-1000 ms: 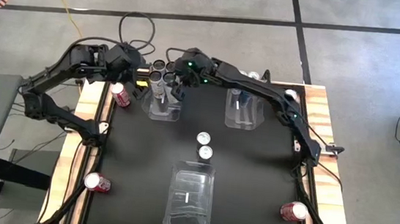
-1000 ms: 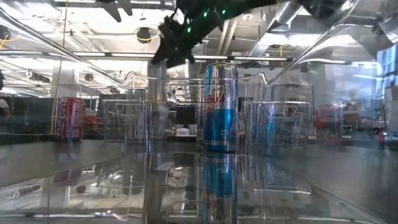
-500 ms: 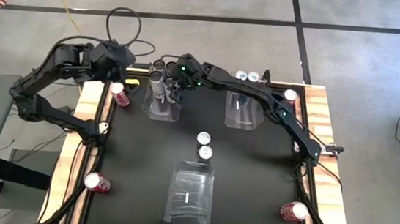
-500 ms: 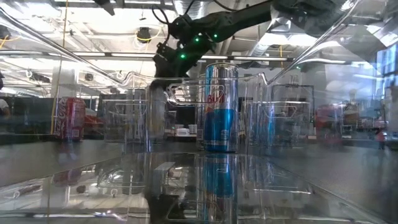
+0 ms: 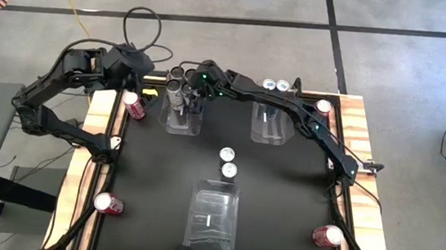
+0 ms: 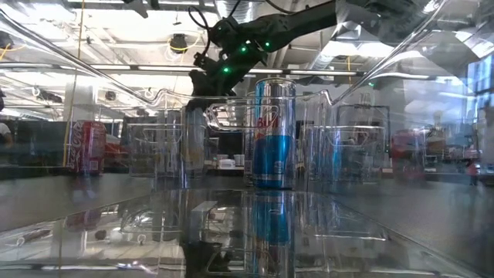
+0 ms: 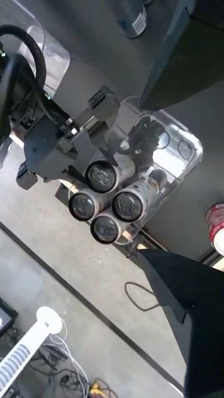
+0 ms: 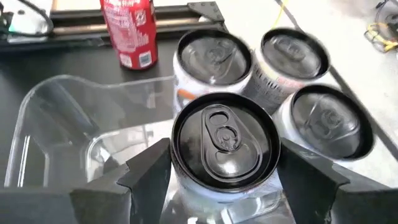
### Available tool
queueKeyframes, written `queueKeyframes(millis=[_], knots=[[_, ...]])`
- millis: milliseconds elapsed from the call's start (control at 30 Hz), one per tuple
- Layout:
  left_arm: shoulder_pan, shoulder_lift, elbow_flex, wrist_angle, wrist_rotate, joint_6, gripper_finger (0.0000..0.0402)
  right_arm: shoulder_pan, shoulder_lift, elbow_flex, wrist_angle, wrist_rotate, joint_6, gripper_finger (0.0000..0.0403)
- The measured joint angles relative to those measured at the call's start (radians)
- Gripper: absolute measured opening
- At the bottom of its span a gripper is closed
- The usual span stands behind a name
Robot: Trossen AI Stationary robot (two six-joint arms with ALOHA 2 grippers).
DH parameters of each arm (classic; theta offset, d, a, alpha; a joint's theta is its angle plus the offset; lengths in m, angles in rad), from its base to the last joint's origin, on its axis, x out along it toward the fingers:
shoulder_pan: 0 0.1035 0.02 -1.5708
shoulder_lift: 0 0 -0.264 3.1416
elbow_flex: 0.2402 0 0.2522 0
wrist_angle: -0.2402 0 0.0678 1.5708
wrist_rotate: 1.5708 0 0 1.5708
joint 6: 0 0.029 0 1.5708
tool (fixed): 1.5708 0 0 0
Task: Sort soda cans
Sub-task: Put the white soda can into the top left transparent bin
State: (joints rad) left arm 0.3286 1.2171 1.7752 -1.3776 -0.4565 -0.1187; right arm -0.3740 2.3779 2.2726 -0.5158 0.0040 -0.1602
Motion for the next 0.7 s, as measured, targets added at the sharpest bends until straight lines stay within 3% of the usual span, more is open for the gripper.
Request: queueKeyframes(millis=[700], knots=[[0.0, 0.0, 0.0, -0.048, 0.029, -0.082, 0.0377, -0.034, 0.0, 0.0, 0.03, 0.002, 0.078, 0.0282]])
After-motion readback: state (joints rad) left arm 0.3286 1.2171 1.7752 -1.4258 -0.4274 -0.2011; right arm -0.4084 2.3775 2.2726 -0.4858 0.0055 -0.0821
